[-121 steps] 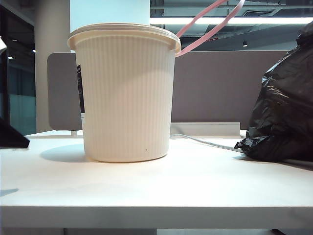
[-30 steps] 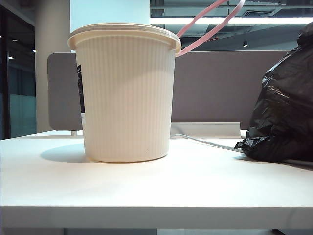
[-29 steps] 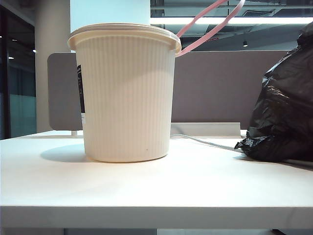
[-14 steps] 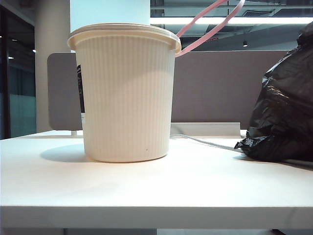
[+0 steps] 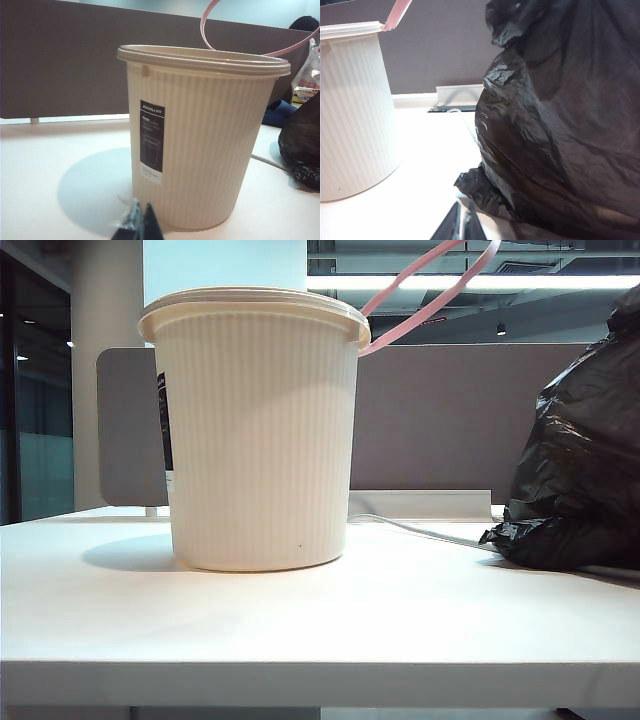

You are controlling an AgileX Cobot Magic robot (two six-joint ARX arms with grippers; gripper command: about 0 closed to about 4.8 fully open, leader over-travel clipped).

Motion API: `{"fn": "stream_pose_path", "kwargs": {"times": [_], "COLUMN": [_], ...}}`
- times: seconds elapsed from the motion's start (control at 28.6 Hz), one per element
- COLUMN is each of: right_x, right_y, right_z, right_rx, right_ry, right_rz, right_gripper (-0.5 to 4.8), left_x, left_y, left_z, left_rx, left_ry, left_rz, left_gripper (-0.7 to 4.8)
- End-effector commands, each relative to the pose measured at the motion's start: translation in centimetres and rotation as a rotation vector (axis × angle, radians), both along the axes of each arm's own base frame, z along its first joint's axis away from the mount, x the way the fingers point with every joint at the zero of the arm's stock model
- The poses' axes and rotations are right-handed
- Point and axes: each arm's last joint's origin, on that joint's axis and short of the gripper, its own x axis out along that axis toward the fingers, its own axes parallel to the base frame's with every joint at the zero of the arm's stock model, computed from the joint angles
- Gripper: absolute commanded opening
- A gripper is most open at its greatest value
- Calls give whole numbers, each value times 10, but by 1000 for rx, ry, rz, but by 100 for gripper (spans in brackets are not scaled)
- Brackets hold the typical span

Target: Open the ring lid of the trash can, pull out the black garbage bag inside, and place it on the table.

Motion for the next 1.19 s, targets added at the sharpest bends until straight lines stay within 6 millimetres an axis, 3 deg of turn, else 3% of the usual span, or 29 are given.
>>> {"fn": "stream_pose_path", "kwargs": {"times": [0.03, 0.38, 0.8, 1.19], "right_x": [0, 0, 0, 0], "right_y": [0, 0, 0, 0], "right_z": [1, 1, 1, 1], "right_rx": [0, 1, 1, 0], "right_ry": [-11, -11, -11, -11], "right_rz": [0, 1, 1, 2], "right_gripper": [18, 18, 18, 18], "left_x": [0, 0, 6, 6], "left_y": [0, 0, 0, 0], "left_z": [1, 1, -27, -30], "left_rx": [0, -1, 1, 2], "left_ry": [-7, -7, 117, 147], "left_rz": [1, 1, 1, 1], "left_gripper": [-6, -6, -6, -6]}}
